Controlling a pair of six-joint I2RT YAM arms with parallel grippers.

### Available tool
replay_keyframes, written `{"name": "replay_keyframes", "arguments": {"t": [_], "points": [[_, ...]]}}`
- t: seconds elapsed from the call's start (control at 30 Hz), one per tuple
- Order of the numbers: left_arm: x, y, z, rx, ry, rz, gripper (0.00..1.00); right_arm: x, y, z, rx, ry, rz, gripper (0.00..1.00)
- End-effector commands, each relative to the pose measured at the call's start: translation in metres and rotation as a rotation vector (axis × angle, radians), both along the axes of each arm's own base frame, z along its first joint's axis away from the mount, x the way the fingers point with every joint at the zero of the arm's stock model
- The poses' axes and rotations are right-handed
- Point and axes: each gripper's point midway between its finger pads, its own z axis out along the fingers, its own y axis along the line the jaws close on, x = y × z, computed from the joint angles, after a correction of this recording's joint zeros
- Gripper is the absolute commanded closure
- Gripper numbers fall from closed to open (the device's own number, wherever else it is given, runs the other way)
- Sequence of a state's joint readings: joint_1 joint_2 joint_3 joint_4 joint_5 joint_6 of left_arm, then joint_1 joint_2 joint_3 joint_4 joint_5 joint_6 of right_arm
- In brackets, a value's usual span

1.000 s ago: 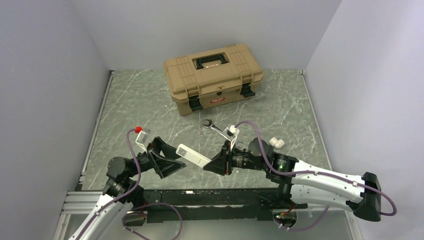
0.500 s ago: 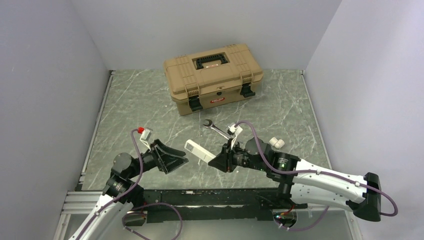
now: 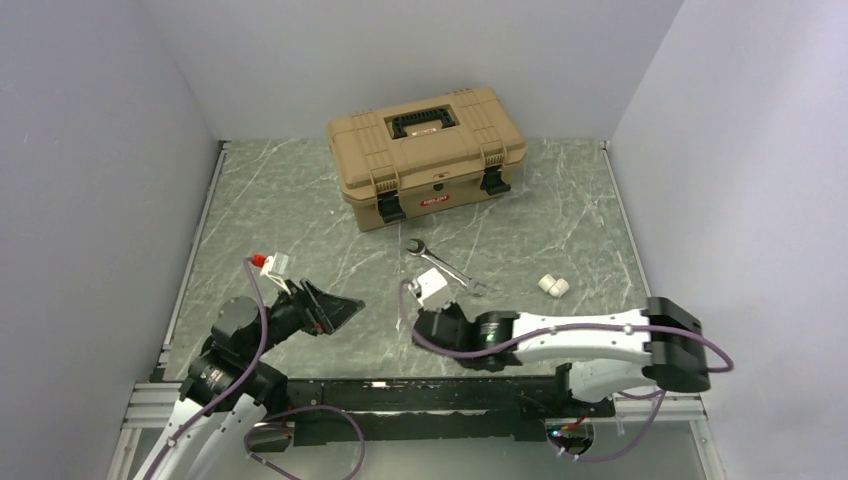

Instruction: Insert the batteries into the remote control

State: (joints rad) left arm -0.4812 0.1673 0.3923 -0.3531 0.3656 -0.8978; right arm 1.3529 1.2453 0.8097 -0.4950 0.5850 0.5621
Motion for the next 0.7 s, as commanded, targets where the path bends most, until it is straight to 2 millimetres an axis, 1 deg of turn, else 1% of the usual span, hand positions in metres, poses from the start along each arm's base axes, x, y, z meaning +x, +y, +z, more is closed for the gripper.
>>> {"name": "replay_keyframes", "arguments": {"t": [0.0, 0.13, 0.2, 0.3, 0.37, 0.4, 0.47, 0.57, 0.67], "points": [[0.009, 0.019, -0.02, 0.097, 0.072, 0.12, 0.02, 0.013, -0.004, 0.017, -0.106, -0.229, -0.131, 1.0], [0.009, 0.021, -0.022, 0.091, 0.074, 0.135, 0.02, 0.006, 0.001, 0.004, -0.227, -0.344, -0.157, 1.0], [0.01, 0.022, -0.024, 0.094, 0.077, 0.142, 0.02, 0.002, 0.003, -0.005, -0.288, -0.391, -0.172, 1.0], [0.01, 0.023, -0.026, 0.096, 0.083, 0.147, 0.02, 0.001, 0.005, -0.022, -0.399, -0.481, -0.196, 1.0], [0.01, 0.023, -0.025, 0.098, 0.084, 0.148, 0.02, -0.001, 0.003, -0.031, -0.474, -0.534, -0.22, 1.0], [0.01, 0.024, -0.025, 0.101, 0.086, 0.15, 0.02, -0.002, 0.004, -0.036, -0.483, -0.56, -0.241, 1.0], [0.01, 0.025, -0.026, 0.101, 0.087, 0.158, 0.02, -0.004, 0.002, -0.041, -0.564, -0.608, -0.241, 1.0], [0.01, 0.024, -0.028, 0.087, 0.093, 0.157, 0.02, -0.007, 0.006, -0.055, -0.619, -0.626, -0.233, 1.0], [0.01, 0.023, -0.029, 0.079, 0.099, 0.154, 0.03, -0.012, 0.01, -0.072, -0.613, -0.572, -0.205, 1.0]]}}
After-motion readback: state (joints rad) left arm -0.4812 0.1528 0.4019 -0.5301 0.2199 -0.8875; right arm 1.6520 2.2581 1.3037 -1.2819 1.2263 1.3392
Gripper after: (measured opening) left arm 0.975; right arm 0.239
